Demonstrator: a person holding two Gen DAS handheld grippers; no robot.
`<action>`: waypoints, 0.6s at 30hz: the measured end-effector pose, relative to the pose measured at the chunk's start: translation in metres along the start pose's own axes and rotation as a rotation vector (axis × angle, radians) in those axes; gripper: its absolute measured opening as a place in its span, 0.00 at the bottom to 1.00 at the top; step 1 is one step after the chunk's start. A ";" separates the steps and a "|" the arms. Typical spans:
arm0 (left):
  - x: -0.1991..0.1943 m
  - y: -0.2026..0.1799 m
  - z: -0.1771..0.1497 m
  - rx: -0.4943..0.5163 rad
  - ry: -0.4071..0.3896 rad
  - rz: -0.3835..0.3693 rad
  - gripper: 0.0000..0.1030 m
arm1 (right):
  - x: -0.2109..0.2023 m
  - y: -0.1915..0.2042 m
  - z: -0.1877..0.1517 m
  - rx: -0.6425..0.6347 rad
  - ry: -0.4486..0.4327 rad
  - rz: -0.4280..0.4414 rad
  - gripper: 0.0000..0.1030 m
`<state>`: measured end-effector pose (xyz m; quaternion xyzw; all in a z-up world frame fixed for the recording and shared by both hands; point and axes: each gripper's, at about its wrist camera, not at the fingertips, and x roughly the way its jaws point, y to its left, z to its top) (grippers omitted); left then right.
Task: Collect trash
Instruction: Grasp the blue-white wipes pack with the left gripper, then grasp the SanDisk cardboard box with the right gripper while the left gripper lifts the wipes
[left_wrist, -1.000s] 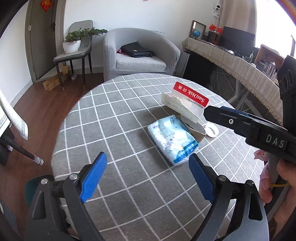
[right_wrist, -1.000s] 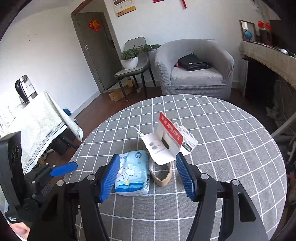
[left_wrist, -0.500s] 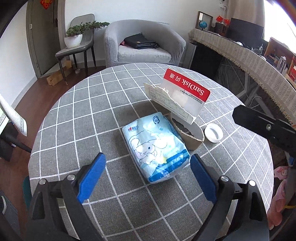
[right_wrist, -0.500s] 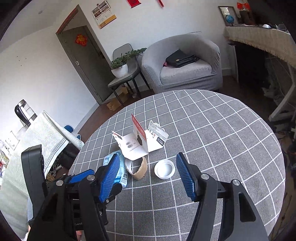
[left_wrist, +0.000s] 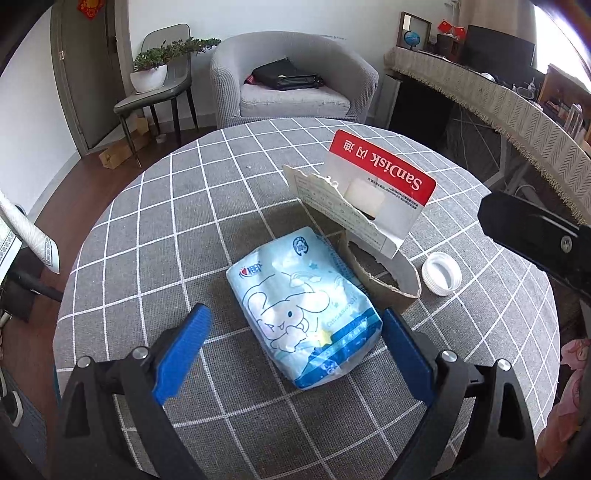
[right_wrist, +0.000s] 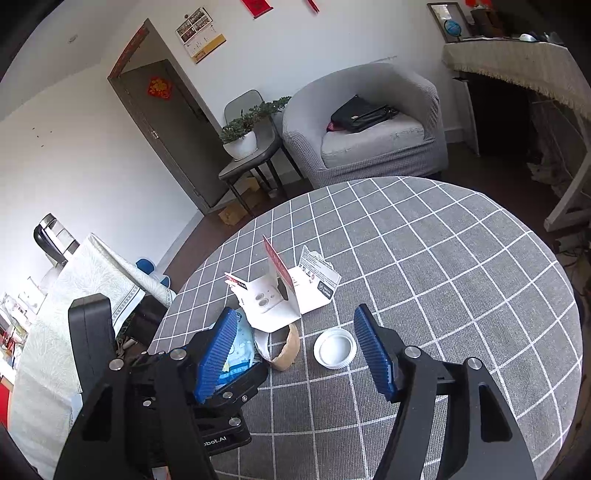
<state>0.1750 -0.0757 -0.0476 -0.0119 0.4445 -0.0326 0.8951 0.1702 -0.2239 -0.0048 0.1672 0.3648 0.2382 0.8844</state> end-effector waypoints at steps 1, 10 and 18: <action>0.000 0.000 0.000 0.010 0.001 -0.006 0.92 | 0.002 0.001 0.001 0.001 0.000 -0.001 0.66; -0.008 0.022 -0.005 0.079 -0.018 -0.043 0.60 | 0.023 0.017 0.002 -0.043 0.035 -0.023 0.66; -0.011 0.043 -0.004 0.040 -0.035 -0.136 0.48 | 0.043 0.025 0.002 -0.043 0.032 -0.058 0.43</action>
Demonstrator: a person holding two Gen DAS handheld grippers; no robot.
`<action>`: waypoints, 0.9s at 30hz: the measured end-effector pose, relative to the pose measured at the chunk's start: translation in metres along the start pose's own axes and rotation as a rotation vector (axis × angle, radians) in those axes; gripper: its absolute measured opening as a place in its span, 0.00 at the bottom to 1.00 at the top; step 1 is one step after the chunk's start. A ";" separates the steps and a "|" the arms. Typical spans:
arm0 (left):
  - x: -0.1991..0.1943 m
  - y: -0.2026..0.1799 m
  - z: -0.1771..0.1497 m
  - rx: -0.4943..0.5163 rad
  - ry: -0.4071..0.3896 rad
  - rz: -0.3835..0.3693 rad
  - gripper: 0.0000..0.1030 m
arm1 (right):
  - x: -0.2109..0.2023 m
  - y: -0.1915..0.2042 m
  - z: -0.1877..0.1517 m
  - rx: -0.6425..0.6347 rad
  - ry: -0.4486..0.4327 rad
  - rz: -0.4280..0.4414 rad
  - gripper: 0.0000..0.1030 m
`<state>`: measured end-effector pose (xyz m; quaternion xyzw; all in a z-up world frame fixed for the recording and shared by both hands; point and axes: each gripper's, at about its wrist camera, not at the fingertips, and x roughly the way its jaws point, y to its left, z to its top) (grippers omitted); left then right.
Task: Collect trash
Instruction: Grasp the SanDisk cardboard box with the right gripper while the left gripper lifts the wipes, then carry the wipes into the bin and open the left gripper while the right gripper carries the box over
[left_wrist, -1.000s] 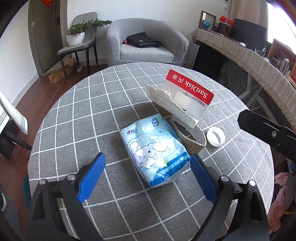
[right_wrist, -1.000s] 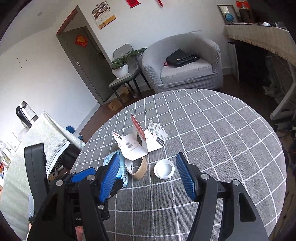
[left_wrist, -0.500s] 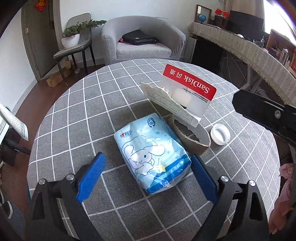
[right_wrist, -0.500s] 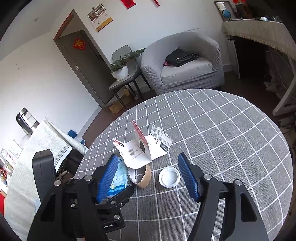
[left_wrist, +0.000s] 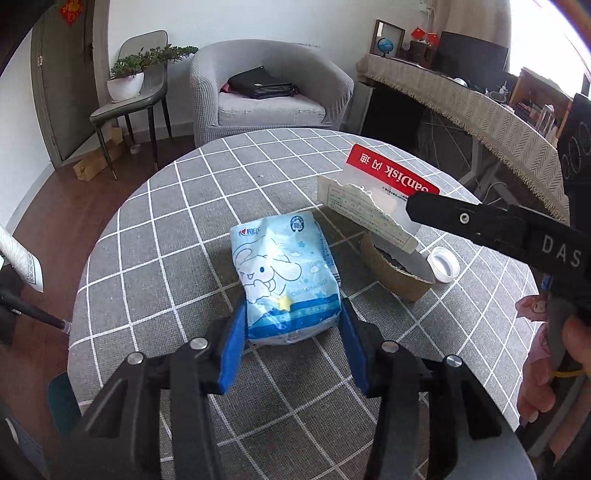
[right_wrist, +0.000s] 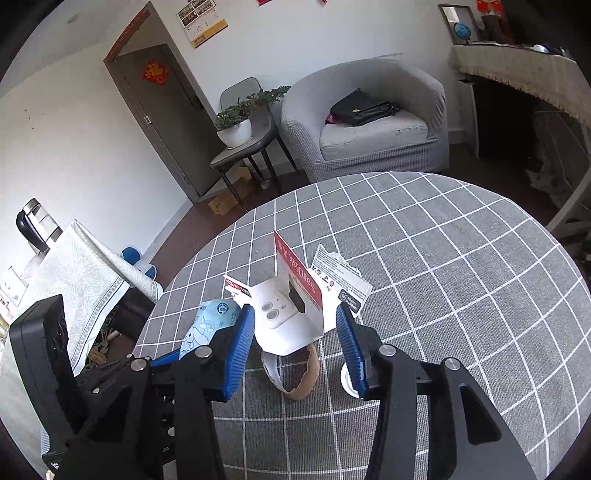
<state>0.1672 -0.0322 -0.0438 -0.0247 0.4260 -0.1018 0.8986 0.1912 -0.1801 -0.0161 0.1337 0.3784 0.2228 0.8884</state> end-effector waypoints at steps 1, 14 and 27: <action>-0.001 0.001 0.000 -0.004 0.000 -0.011 0.48 | 0.002 0.001 0.001 -0.001 -0.002 -0.004 0.42; -0.020 0.029 -0.002 -0.015 -0.025 -0.071 0.47 | 0.020 0.006 0.009 0.013 -0.016 -0.007 0.28; -0.060 0.061 -0.004 -0.010 -0.082 -0.073 0.47 | 0.025 0.044 0.008 -0.123 -0.024 -0.135 0.01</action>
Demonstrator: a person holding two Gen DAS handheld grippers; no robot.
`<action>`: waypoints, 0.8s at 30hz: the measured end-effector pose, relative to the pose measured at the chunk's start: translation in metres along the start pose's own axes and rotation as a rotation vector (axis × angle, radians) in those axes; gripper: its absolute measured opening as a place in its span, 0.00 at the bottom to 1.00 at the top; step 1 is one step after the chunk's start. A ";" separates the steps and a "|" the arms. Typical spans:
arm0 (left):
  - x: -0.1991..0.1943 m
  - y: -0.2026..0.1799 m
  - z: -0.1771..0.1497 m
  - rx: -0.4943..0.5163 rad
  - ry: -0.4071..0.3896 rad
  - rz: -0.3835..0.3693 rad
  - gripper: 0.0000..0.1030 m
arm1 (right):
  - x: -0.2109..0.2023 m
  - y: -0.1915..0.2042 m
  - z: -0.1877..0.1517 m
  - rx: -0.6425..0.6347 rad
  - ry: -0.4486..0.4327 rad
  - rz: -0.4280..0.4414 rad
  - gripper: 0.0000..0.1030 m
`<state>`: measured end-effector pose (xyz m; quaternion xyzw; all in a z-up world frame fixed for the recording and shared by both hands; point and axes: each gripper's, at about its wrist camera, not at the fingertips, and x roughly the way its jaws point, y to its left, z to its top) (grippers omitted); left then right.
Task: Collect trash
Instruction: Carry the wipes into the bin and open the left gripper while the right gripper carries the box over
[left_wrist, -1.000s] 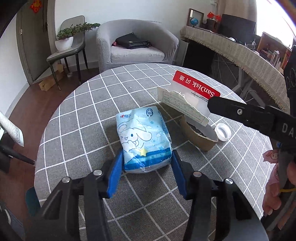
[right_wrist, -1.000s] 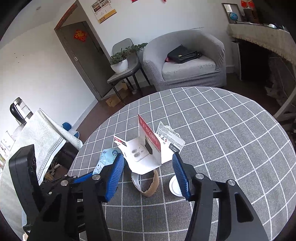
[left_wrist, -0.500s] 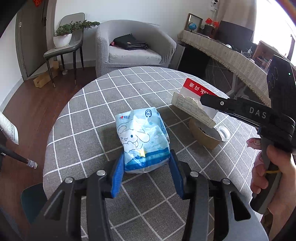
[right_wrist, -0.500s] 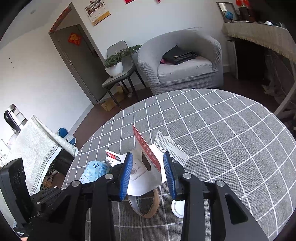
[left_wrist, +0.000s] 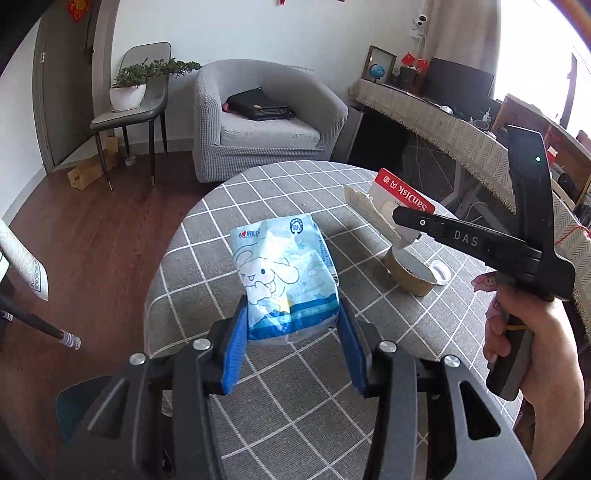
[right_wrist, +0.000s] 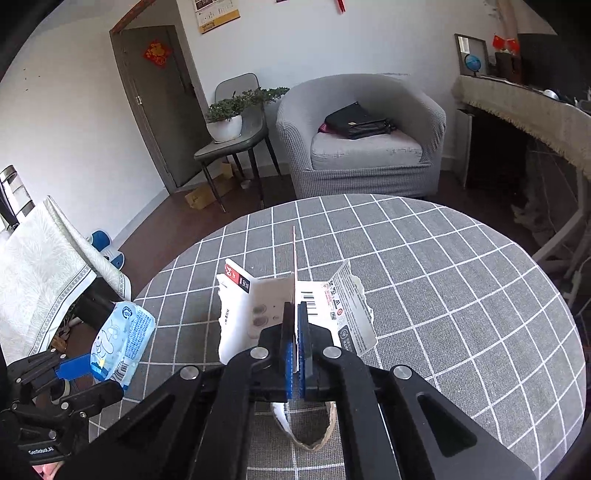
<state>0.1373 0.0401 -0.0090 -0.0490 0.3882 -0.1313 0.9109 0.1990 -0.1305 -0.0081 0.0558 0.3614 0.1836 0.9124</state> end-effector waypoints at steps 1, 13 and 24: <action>-0.004 0.004 0.000 -0.004 -0.004 0.005 0.47 | -0.002 0.004 0.001 -0.005 -0.005 0.005 0.01; -0.043 0.062 0.001 -0.055 -0.056 0.077 0.47 | -0.014 0.067 -0.003 -0.056 -0.008 0.140 0.01; -0.054 0.116 -0.014 -0.100 -0.035 0.154 0.47 | 0.006 0.131 0.004 -0.120 0.010 0.218 0.01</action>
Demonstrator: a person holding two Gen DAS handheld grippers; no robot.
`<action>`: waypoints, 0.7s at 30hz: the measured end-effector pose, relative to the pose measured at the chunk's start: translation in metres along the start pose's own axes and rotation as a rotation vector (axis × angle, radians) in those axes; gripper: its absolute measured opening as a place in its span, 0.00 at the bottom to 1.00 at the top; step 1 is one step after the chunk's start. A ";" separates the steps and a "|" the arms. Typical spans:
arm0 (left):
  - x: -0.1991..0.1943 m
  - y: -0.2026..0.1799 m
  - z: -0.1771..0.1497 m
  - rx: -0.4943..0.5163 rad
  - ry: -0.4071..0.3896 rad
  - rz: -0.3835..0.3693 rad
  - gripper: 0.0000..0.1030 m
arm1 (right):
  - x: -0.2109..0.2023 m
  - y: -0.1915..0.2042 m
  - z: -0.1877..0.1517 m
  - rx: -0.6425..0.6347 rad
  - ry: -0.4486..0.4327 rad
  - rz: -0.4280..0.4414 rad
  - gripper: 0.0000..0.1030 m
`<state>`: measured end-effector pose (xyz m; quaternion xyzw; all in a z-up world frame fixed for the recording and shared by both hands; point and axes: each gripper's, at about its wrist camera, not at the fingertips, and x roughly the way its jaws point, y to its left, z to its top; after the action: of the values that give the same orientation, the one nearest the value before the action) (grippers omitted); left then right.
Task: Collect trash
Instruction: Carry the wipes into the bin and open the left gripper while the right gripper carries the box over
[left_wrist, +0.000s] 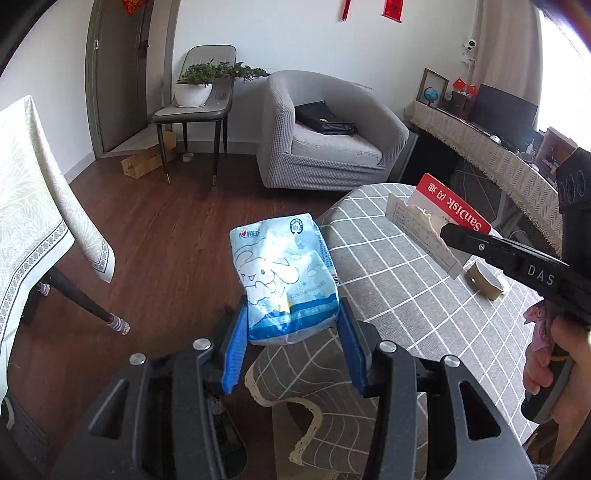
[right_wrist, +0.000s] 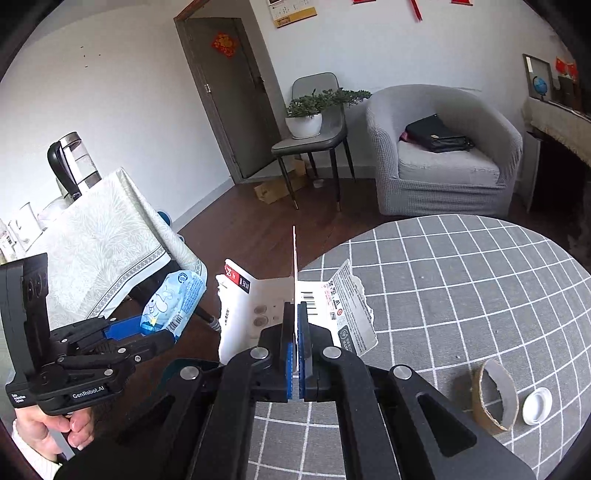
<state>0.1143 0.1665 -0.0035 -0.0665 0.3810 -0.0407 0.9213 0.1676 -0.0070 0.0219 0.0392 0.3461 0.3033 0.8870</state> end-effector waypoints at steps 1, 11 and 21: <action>0.001 0.006 -0.003 -0.004 0.009 0.006 0.47 | 0.003 0.005 0.001 -0.006 0.002 0.010 0.01; 0.012 0.072 -0.036 -0.049 0.107 0.071 0.47 | 0.042 0.065 0.002 -0.076 0.060 0.102 0.01; 0.024 0.124 -0.072 -0.104 0.233 0.120 0.47 | 0.088 0.126 -0.003 -0.141 0.147 0.159 0.01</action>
<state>0.0836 0.2796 -0.0897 -0.0862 0.4901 0.0267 0.8670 0.1518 0.1447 0.0031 -0.0183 0.3839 0.3982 0.8329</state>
